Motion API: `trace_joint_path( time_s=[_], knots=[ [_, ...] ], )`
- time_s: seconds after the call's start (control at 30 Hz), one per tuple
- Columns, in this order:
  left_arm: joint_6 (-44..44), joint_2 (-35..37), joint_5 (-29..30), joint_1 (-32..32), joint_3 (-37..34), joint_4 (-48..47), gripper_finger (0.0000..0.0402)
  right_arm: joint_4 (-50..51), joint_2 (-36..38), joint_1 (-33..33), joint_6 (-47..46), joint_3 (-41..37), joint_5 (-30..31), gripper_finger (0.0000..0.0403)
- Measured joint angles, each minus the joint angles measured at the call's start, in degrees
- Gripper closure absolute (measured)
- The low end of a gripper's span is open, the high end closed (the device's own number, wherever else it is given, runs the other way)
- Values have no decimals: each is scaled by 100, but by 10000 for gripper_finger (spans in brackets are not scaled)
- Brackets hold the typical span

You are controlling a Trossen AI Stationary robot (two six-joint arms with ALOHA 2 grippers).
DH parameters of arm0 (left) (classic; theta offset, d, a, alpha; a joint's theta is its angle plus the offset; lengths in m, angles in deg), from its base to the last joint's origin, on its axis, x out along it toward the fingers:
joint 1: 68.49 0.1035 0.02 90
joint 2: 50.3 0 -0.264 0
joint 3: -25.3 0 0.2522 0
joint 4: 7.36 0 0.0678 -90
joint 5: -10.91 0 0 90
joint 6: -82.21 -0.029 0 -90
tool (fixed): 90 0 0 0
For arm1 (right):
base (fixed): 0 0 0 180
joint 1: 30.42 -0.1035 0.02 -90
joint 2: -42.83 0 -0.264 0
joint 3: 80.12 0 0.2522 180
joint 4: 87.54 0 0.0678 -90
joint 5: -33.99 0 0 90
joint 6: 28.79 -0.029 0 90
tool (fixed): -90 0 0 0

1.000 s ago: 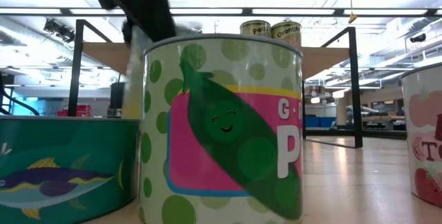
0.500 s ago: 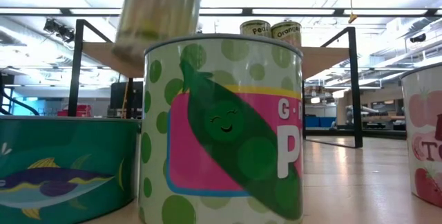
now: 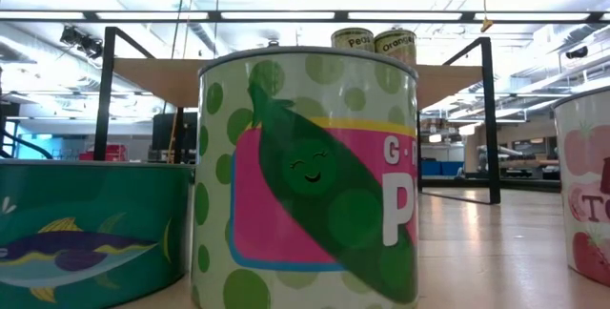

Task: Pick and place cans onto a shelf
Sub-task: Put the canned carrots on the shelf

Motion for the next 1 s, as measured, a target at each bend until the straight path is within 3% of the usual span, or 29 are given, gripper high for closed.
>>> trace_joint_path(
  time_s=[0.63,1.0],
  knots=[
    [-927,17,-164,1606,358,-153,79,745,801,36,504,-2,747,30],
    [-2601,0,-211,2563,135,-585,79,737,884,257,520,-9,1149,30]
  ],
)
